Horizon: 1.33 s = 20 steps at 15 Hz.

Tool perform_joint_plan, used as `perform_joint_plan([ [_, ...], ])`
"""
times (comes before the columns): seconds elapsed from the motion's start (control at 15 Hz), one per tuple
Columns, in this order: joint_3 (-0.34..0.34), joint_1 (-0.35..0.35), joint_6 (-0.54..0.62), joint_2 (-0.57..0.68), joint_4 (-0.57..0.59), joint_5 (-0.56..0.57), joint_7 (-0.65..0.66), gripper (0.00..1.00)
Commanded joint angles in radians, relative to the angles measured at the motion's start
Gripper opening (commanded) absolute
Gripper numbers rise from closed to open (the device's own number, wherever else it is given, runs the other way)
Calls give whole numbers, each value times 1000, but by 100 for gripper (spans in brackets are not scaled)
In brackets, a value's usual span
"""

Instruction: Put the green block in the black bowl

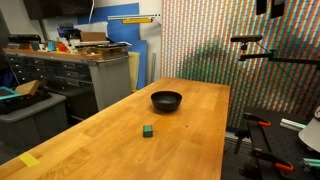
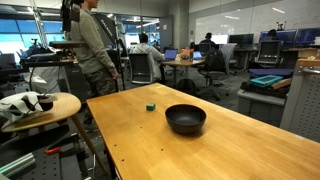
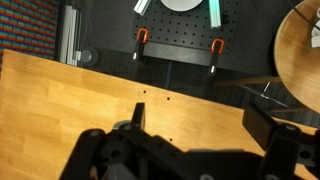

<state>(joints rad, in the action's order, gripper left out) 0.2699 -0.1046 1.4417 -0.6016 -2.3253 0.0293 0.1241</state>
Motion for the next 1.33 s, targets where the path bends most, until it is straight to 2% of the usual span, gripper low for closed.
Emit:
perform_joint_plan([
  [0.0, -19, -25, -2, 5, 2, 8, 12, 100],
  [0.93, -19, -25, -2, 5, 2, 8, 12, 100],
  [1.27, -21, -10, 142, 48, 10, 105, 4, 100],
])
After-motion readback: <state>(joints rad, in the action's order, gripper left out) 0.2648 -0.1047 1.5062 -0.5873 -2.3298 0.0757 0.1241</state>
